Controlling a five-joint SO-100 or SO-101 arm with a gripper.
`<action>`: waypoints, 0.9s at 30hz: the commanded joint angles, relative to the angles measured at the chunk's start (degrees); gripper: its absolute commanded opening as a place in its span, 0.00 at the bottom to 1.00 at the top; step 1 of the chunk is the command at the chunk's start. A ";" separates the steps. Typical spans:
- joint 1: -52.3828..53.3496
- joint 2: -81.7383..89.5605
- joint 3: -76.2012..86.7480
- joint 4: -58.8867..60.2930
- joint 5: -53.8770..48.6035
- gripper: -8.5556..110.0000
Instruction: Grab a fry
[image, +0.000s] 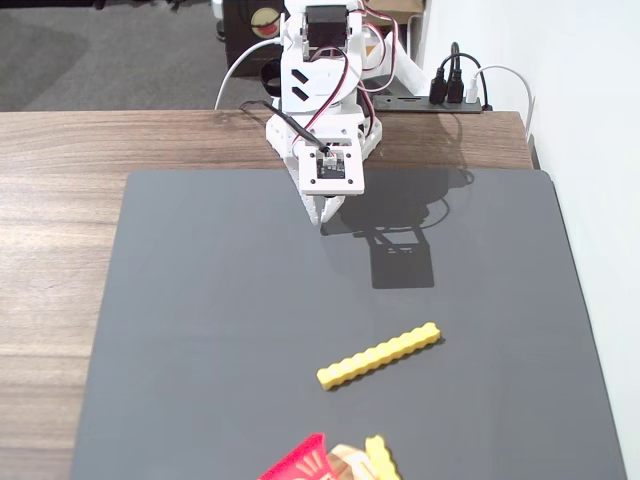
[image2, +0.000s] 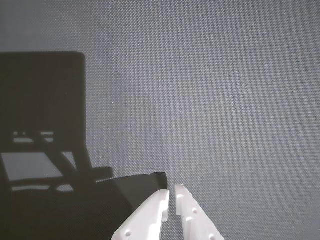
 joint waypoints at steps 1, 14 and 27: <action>0.97 0.09 0.26 0.09 -0.35 0.08; 0.53 0.09 0.26 0.09 -0.26 0.08; 0.62 -13.10 -7.12 -5.89 5.45 0.08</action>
